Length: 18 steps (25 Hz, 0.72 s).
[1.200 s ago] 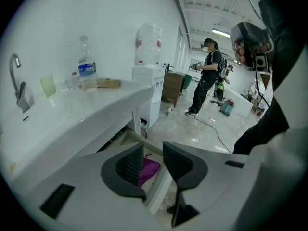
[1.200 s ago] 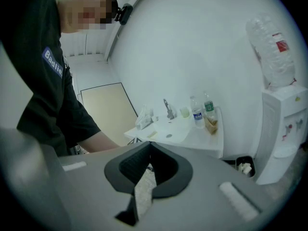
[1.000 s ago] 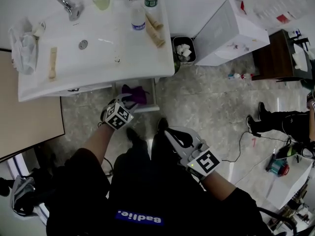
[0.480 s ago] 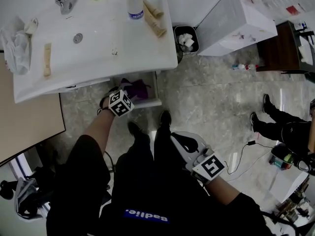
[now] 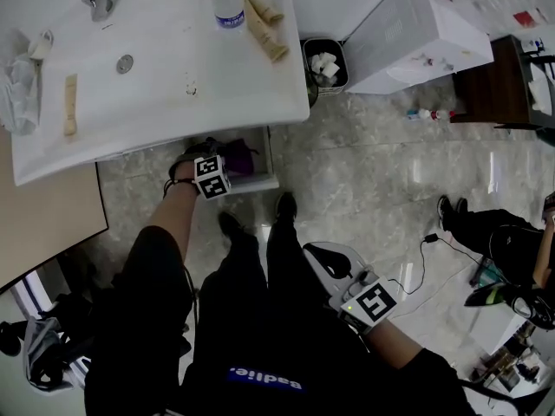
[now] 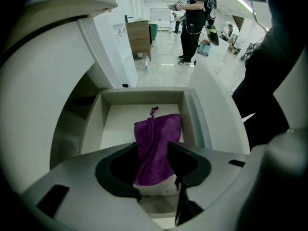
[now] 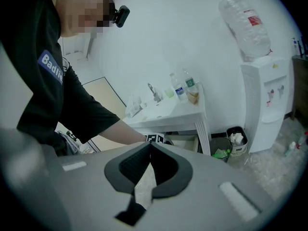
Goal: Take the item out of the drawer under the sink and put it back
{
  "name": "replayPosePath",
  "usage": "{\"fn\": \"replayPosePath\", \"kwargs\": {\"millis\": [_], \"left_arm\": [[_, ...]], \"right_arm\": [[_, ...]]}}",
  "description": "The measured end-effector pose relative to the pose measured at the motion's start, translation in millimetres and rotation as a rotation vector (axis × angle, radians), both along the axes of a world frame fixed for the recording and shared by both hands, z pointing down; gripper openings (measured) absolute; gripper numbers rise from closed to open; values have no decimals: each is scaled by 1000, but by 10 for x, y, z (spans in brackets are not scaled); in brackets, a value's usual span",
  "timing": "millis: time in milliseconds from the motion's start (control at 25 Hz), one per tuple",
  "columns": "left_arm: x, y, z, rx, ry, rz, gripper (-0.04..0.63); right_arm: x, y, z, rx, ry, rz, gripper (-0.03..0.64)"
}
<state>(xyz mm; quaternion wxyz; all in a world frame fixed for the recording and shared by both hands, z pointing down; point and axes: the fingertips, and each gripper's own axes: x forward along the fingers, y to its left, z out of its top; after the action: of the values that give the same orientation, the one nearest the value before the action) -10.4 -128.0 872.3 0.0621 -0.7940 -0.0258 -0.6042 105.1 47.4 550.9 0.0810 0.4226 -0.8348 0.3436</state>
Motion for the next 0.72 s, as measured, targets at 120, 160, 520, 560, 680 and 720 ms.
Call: {"fn": "replayPosePath", "kwargs": {"millis": [120, 160, 520, 560, 680, 720], "left_arm": [[38, 32, 127, 0, -28, 44, 172], [33, 40, 173, -2, -42, 49, 172], [-42, 21, 479, -13, -134, 12, 170], [-39, 13, 482, -14, -136, 5, 169], [-27, -13, 459, -10, -138, -19, 118], [-21, -27, 441, -6, -136, -27, 109]], "right_arm": [[69, 13, 54, -21, 12, 0, 3], [82, 16, 69, -28, 13, -2, 3], [234, -34, 164, -57, 24, 13, 2], [245, -33, 160, -59, 23, 15, 2], [287, -40, 147, -62, 23, 24, 2], [298, -49, 143, -60, 22, 27, 2]]}}
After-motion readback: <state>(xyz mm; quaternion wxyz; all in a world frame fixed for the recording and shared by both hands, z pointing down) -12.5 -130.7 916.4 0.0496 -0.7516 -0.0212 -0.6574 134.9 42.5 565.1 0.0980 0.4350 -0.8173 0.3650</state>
